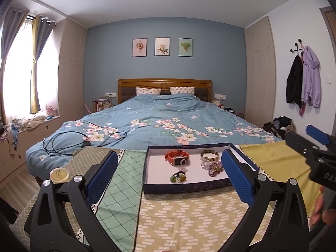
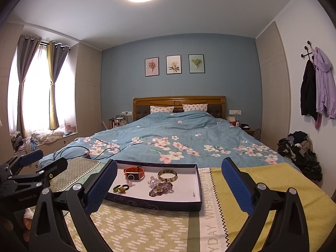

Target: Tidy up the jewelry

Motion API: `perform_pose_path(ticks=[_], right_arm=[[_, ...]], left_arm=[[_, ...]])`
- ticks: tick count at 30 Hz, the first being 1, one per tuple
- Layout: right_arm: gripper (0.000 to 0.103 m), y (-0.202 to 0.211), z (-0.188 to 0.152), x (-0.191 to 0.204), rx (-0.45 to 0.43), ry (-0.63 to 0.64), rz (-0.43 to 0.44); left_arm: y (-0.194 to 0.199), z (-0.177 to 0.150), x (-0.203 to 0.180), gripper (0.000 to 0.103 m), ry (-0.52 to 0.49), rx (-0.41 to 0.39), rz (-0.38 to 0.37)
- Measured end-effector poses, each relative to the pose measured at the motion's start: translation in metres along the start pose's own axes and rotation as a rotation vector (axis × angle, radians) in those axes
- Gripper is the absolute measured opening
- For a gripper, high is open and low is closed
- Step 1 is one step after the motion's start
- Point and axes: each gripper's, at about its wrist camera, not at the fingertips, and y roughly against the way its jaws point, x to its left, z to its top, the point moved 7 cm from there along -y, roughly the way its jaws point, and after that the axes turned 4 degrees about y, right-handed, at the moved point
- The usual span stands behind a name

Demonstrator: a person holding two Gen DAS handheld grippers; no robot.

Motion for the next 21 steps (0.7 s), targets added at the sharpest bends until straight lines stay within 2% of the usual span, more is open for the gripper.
perform_pose_path(ticks=[21], right_arm=[[0.096, -0.0056, 0.001, 0.0031, -0.03, 0.028, -0.015]], left_arm=[[-0.0055, 0.006, 0.0029, 0.097, 0.026, -0.032, -0.014]])
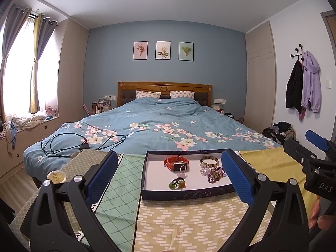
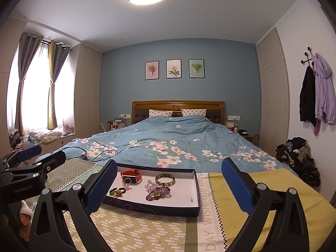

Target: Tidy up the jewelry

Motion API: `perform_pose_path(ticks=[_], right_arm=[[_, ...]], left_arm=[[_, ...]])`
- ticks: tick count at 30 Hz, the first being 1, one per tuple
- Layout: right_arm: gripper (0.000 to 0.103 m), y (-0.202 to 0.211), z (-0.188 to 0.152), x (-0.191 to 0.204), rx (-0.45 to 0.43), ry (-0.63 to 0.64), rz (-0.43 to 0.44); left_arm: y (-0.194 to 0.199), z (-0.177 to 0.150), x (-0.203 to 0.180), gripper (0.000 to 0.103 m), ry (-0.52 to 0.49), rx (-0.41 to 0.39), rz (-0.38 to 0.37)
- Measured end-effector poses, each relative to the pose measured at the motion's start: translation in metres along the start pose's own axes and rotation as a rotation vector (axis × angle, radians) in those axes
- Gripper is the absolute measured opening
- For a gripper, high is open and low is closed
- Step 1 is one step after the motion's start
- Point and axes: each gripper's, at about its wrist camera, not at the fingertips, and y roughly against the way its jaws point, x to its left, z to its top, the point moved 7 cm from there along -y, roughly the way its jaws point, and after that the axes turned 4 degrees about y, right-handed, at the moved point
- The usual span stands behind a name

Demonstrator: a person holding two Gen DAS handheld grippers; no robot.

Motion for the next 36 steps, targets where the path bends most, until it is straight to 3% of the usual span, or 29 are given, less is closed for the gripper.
perform_pose_path(ticks=[36], right_arm=[[0.096, 0.0001, 0.0017, 0.0011, 0.012, 0.004, 0.001]], left_arm=[[0.0006, 0.0015, 0.0018, 0.097, 0.018, 0.01, -0.006]])
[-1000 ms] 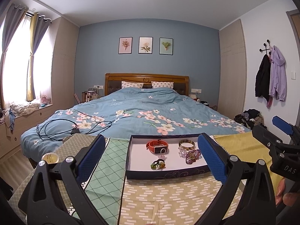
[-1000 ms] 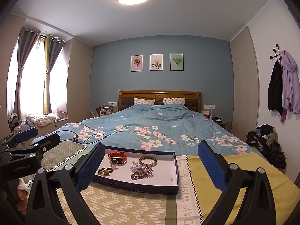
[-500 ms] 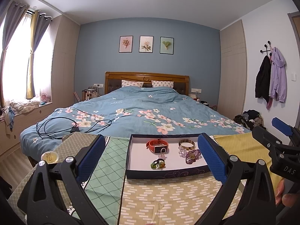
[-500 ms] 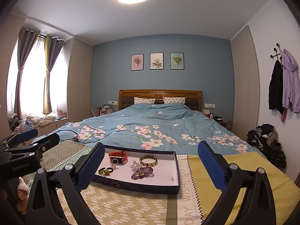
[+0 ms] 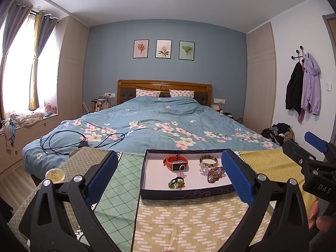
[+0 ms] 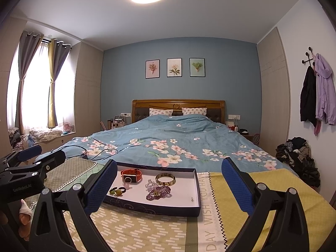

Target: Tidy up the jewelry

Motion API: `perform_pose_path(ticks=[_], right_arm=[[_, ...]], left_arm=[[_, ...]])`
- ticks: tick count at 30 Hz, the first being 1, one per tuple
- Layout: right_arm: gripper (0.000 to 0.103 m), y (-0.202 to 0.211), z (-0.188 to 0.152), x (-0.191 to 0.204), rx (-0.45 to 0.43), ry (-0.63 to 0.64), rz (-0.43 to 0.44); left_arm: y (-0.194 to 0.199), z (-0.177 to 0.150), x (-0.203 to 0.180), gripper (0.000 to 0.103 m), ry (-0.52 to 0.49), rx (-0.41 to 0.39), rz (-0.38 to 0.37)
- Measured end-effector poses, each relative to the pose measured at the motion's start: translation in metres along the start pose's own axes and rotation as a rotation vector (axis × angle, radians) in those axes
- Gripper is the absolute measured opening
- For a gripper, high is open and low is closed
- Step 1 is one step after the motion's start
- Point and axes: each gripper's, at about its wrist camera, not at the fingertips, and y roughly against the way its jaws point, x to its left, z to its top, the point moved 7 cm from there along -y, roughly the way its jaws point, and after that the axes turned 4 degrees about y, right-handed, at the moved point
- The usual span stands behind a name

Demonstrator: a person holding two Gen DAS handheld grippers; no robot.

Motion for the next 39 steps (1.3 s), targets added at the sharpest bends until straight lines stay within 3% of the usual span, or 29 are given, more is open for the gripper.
perform_pose_path(ticks=[39], right_arm=[[0.096, -0.0002, -0.0027, 0.0014, 0.007, -0.004, -0.004]], left_arm=[[-0.0005, -0.0049, -0.0001, 0.097, 0.0, 0.007, 0.0]])
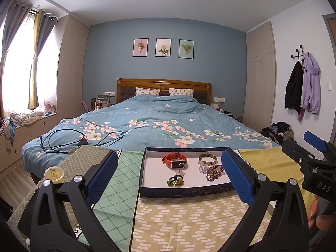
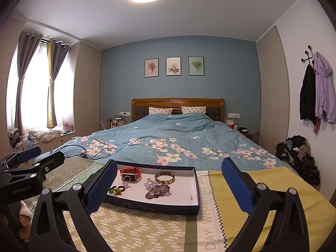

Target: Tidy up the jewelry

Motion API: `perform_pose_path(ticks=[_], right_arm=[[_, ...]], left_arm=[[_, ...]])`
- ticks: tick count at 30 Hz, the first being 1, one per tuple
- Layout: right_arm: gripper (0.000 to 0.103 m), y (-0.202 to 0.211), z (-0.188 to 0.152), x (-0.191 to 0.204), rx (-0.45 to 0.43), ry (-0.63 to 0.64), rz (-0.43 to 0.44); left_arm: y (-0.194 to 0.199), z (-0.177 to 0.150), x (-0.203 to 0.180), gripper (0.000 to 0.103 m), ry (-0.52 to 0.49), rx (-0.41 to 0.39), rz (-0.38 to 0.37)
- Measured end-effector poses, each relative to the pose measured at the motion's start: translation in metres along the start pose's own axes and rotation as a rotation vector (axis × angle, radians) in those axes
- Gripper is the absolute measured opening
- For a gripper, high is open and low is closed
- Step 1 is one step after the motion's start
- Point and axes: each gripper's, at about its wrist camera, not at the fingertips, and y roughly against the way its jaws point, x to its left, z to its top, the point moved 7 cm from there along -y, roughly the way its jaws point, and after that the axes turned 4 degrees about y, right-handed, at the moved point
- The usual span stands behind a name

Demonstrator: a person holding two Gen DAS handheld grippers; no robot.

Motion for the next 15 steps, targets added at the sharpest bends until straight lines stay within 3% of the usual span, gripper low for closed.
perform_pose_path(ticks=[15], right_arm=[[0.096, -0.0004, 0.0001, 0.0002, 0.005, -0.002, 0.003]], left_arm=[[0.0001, -0.0004, -0.0001, 0.097, 0.001, 0.001, 0.0]])
